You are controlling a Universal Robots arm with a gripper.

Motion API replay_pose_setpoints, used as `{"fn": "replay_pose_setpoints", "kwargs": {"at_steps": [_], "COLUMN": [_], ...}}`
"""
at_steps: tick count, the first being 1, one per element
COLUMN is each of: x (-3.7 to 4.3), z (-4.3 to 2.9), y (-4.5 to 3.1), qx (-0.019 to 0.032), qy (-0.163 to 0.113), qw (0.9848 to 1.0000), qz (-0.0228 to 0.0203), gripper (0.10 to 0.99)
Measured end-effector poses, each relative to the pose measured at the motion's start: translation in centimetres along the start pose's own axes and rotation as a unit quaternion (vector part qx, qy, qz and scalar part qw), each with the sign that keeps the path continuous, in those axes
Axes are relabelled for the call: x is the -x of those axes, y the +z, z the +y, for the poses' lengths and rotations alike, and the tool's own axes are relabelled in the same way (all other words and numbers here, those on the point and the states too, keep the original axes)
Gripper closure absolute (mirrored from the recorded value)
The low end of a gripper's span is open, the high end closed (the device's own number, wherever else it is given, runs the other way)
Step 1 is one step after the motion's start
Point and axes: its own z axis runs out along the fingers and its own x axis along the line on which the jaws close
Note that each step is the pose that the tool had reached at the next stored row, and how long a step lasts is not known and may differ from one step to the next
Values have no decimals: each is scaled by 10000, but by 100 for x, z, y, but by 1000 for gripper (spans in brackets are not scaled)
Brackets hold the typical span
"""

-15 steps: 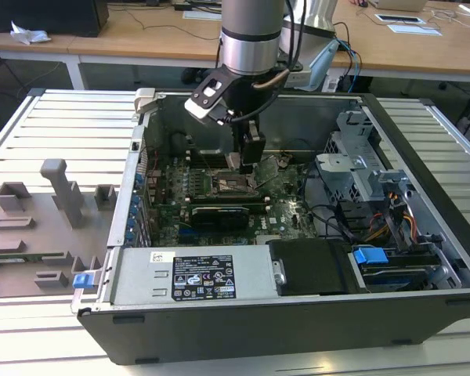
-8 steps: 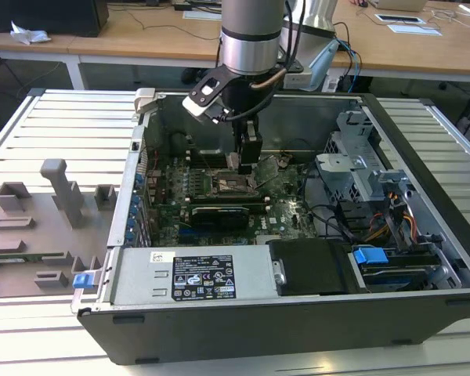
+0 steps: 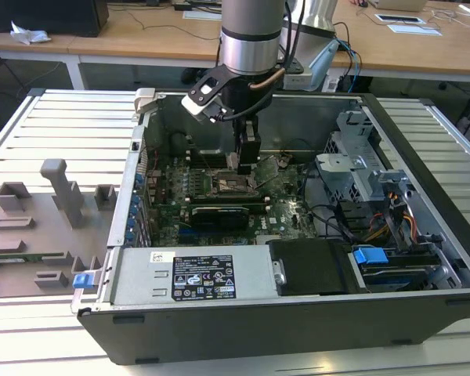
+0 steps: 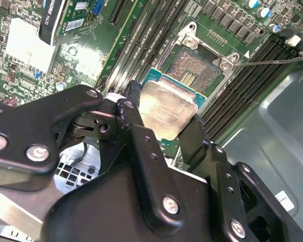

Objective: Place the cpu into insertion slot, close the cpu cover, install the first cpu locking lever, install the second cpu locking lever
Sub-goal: 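Place the cpu into insertion slot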

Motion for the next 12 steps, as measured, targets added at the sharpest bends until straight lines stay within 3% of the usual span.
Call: {"fn": "replay_pose_setpoints", "kwargs": {"at_steps": [12], "x": [-4], "z": [-4], "y": [104], "qx": [0], "qy": [0], "qw": [10000], "qz": [-4], "gripper": [541]}}
